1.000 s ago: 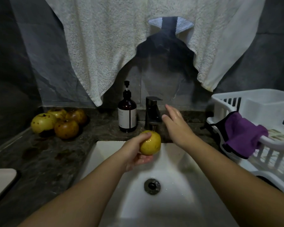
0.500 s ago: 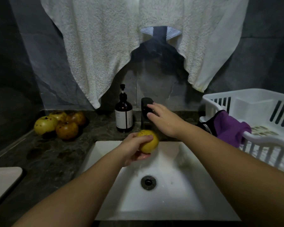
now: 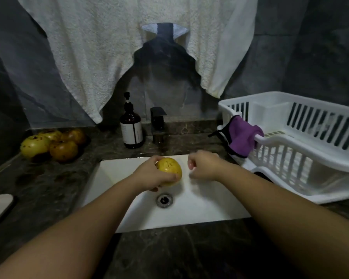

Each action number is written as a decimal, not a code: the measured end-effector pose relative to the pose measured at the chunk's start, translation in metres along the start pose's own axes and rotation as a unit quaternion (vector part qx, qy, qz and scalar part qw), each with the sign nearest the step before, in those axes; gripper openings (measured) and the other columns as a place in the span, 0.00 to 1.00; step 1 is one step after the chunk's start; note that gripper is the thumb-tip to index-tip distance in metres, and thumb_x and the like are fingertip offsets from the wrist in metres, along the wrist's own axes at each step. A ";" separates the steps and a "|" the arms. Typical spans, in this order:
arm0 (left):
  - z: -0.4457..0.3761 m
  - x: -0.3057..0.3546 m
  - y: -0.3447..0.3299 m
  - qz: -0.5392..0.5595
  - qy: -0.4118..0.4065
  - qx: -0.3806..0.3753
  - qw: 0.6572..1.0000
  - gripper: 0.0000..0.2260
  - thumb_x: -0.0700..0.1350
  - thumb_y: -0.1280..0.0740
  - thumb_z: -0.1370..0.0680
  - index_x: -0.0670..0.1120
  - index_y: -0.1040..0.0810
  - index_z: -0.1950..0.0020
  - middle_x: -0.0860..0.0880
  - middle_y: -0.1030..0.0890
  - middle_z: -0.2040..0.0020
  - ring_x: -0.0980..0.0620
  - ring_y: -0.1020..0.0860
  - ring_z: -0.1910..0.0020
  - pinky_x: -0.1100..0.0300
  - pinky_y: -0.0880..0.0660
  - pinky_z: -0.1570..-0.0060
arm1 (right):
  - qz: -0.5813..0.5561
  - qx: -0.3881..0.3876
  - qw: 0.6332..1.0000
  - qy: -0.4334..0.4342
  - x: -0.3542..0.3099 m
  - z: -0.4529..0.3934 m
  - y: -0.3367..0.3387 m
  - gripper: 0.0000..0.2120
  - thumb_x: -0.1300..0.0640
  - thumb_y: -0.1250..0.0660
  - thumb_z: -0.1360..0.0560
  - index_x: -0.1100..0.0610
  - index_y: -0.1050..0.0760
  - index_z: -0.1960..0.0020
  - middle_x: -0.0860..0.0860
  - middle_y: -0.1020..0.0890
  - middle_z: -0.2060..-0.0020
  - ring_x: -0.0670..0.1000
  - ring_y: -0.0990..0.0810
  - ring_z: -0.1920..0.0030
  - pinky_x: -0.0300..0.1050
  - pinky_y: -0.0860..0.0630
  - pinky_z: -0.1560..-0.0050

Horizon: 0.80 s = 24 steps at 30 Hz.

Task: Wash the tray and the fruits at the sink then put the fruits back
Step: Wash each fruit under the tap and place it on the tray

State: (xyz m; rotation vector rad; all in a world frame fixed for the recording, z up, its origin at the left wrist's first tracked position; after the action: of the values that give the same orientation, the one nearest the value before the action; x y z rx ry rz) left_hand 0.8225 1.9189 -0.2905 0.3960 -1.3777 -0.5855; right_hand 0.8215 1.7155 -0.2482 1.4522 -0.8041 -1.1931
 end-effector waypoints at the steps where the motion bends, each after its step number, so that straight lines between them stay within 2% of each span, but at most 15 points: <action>1: 0.002 0.003 -0.001 -0.007 -0.002 -0.004 1.000 0.40 0.60 0.18 0.36 0.59 0.32 0.28 0.51 0.24 0.42 0.47 0.17 0.50 0.57 0.17 0.66 | 0.008 0.050 0.999 -0.007 0.003 0.002 0.005 0.07 0.60 0.31 0.26 0.48 0.25 0.57 0.45 0.24 0.58 0.53 0.23 0.51 0.39 0.33 0.64; 2: 0.005 0.007 -0.002 -0.037 -0.010 -0.006 0.999 0.39 0.59 0.18 0.35 0.59 0.32 0.28 0.51 0.24 0.41 0.47 0.18 0.49 0.55 0.16 0.63 | 0.023 0.051 0.998 -0.009 0.006 0.004 0.006 0.07 0.61 0.32 0.26 0.49 0.23 0.56 0.45 0.23 0.57 0.54 0.23 0.50 0.39 0.32 0.64; 3: 0.005 0.009 -0.005 -0.080 -0.020 -0.006 0.997 0.39 0.59 0.18 0.35 0.59 0.32 0.29 0.50 0.24 0.41 0.47 0.19 0.47 0.52 0.15 0.59 | 0.036 0.007 0.999 -0.003 0.007 0.007 0.003 0.10 0.62 0.32 0.26 0.49 0.20 0.48 0.47 0.22 0.51 0.55 0.22 0.46 0.39 0.29 0.59; 5: 0.006 0.011 -0.009 -0.094 -0.037 -0.002 0.995 0.38 0.59 0.18 0.34 0.59 0.32 0.29 0.51 0.24 0.39 0.49 0.21 0.47 0.51 0.15 0.55 | 0.055 -0.104 0.993 0.000 0.011 0.015 -0.005 0.26 0.60 0.29 0.26 0.46 0.27 0.30 0.51 0.29 0.37 0.57 0.23 0.40 0.45 0.24 0.45; 6: 0.007 0.013 -0.010 -0.071 -0.042 0.000 0.997 0.38 0.59 0.18 0.34 0.60 0.32 0.29 0.51 0.24 0.39 0.51 0.22 0.47 0.53 0.15 0.57 | 0.037 -0.096 0.995 -0.003 0.013 0.016 -0.001 0.27 0.58 0.28 0.26 0.45 0.29 0.30 0.51 0.31 0.37 0.56 0.23 0.41 0.48 0.23 0.44; 9: 0.010 0.020 -0.013 -0.040 -0.056 0.014 0.998 0.40 0.59 0.18 0.34 0.59 0.33 0.26 0.53 0.25 0.41 0.52 0.22 0.48 0.57 0.18 0.64 | -0.037 0.089 0.995 -0.011 0.014 0.011 0.015 0.07 0.60 0.32 0.26 0.49 0.25 0.54 0.47 0.26 0.53 0.54 0.23 0.51 0.44 0.26 0.58; 10: 0.011 0.021 -0.014 -0.042 -0.062 0.015 0.997 0.41 0.59 0.18 0.34 0.59 0.33 0.26 0.53 0.25 0.41 0.52 0.22 0.47 0.57 0.19 0.64 | -0.034 0.109 0.993 -0.017 0.015 0.013 0.015 0.08 0.63 0.33 0.26 0.50 0.26 0.58 0.47 0.24 0.56 0.55 0.23 0.52 0.42 0.30 0.61; 11: 0.012 0.022 -0.015 -0.038 -0.064 0.015 0.997 0.41 0.58 0.18 0.34 0.59 0.33 0.26 0.53 0.25 0.41 0.51 0.21 0.47 0.57 0.19 0.64 | -0.012 0.078 0.997 -0.017 0.017 0.015 0.011 0.08 0.64 0.34 0.26 0.51 0.24 0.57 0.47 0.22 0.55 0.55 0.22 0.49 0.42 0.30 0.61; 12: 0.013 0.023 -0.016 -0.025 -0.066 0.014 0.997 0.41 0.58 0.18 0.34 0.58 0.33 0.26 0.53 0.25 0.40 0.50 0.21 0.46 0.56 0.18 0.63 | 0.013 0.013 1.000 -0.013 0.019 0.019 0.005 0.11 0.64 0.34 0.25 0.50 0.20 0.48 0.48 0.21 0.47 0.56 0.22 0.44 0.42 0.29 0.55; 14: 0.013 0.031 -0.014 0.010 -0.081 0.016 0.997 0.39 0.56 0.18 0.32 0.58 0.32 0.26 0.53 0.25 0.41 0.50 0.21 0.47 0.55 0.18 0.62 | 0.039 -0.094 0.995 -0.020 0.026 0.028 0.003 0.27 0.62 0.31 0.24 0.48 0.28 0.26 0.50 0.28 0.28 0.56 0.28 0.30 0.44 0.28 0.38; 16: 0.013 0.044 -0.011 0.064 -0.089 0.021 0.994 0.36 0.55 0.19 0.31 0.58 0.32 0.27 0.55 0.25 0.43 0.50 0.20 0.49 0.55 0.17 0.61 | 0.000 -0.019 1.000 -0.001 0.026 0.029 0.028 0.30 0.63 0.31 0.24 0.49 0.30 0.24 0.51 0.27 0.26 0.53 0.27 0.29 0.39 0.30 0.37; 18: 0.011 0.061 -0.008 0.113 -0.097 0.033 0.988 0.33 0.53 0.19 0.30 0.58 0.30 0.29 0.54 0.24 0.43 0.49 0.19 0.50 0.53 0.16 0.60 | -0.051 0.125 0.991 -0.009 0.023 0.031 0.067 0.23 0.64 0.34 0.24 0.49 0.22 0.31 0.49 0.19 0.35 0.50 0.22 0.36 0.35 0.30 0.44; 20: 0.009 0.077 -0.008 0.151 -0.107 0.037 0.982 0.31 0.53 0.19 0.29 0.58 0.30 0.30 0.52 0.23 0.42 0.48 0.18 0.50 0.53 0.16 0.59 | -0.049 0.206 0.976 -0.049 0.025 0.036 0.101 0.19 0.62 0.35 0.24 0.47 0.18 0.39 0.48 0.16 0.41 0.51 0.19 0.41 0.38 0.27 0.45; 22: 0.007 0.093 -0.011 0.191 -0.111 0.027 0.975 0.30 0.53 0.19 0.28 0.57 0.29 0.30 0.51 0.22 0.41 0.47 0.16 0.50 0.55 0.16 0.60 | -0.003 0.219 0.972 -0.091 0.030 0.037 0.126 0.17 0.61 0.36 0.23 0.47 0.18 0.40 0.51 0.16 0.42 0.55 0.20 0.41 0.45 0.23 0.43; 24: 0.005 0.105 -0.017 0.241 -0.105 0.006 0.965 0.29 0.54 0.20 0.28 0.58 0.28 0.30 0.51 0.21 0.40 0.47 0.15 0.52 0.55 0.16 0.59 | 0.049 0.187 0.969 -0.153 0.037 0.038 0.141 0.16 0.58 0.36 0.22 0.51 0.20 0.36 0.55 0.18 0.41 0.58 0.21 0.42 0.48 0.23 0.44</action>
State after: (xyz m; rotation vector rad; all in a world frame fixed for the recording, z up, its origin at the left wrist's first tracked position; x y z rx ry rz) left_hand 0.8246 1.8429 -0.2158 -0.0014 -1.6109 -0.2193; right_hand 0.8116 1.6373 -0.1197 1.5228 -1.3575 -1.2539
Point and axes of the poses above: each hand's wrist, its own z-axis away from the middle knuckle, its own y-axis out of the back of the hand, x = y × z, the point moved 3 cm from there along -z, towards the middle knuckle
